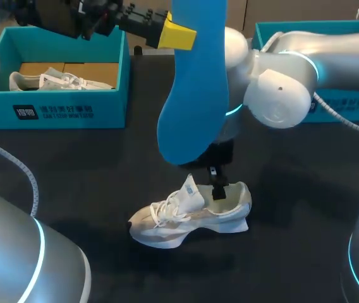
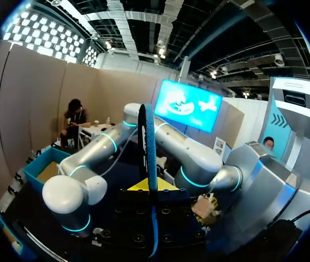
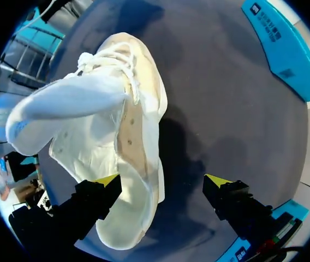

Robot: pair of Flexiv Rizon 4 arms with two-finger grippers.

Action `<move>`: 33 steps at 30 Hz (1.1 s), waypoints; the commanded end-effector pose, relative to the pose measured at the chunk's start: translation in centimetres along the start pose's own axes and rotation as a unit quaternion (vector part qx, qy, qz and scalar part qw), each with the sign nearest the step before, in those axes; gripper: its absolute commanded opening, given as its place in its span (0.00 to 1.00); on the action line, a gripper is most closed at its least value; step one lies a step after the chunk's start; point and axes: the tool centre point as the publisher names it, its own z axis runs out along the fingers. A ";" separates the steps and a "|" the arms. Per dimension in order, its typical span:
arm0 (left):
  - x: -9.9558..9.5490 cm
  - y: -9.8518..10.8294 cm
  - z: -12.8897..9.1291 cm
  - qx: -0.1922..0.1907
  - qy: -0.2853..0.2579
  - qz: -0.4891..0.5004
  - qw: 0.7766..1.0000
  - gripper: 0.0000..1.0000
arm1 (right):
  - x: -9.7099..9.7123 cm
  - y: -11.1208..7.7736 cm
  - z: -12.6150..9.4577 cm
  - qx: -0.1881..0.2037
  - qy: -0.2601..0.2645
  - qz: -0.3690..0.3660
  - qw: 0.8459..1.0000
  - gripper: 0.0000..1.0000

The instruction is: Take the shoe out of the shoebox, open the shoe tongue, remove and reinsert the insole, then place the shoe into the shoebox

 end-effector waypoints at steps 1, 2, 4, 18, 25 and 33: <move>-0.1 -0.1 0.2 -0.001 0.000 0.000 1.000 0.00 | -0.2 0.4 1.1 -0.002 0.004 0.001 1.000 1.00; -0.1 -0.1 0.2 -0.001 0.000 0.000 1.000 0.00 | -0.2 0.4 1.2 -0.002 0.005 0.001 1.000 1.00; -0.1 -0.1 0.2 -0.001 0.000 0.000 1.000 0.00 | -0.2 0.6 1.7 -0.004 0.011 0.003 1.000 1.00; -0.1 -0.1 0.2 -0.001 0.000 0.000 1.000 0.00 | 0.5 0.8 2.7 -0.010 0.019 0.005 1.000 0.00; -0.1 -0.1 0.2 -0.001 0.000 0.000 1.000 0.00 | 0.9 0.8 1.9 -0.002 0.021 0.006 1.000 0.00; -0.1 -0.1 0.2 -0.001 0.000 0.000 1.000 0.00 | 1.2 0.4 0.0 0.008 0.048 0.030 0.998 0.00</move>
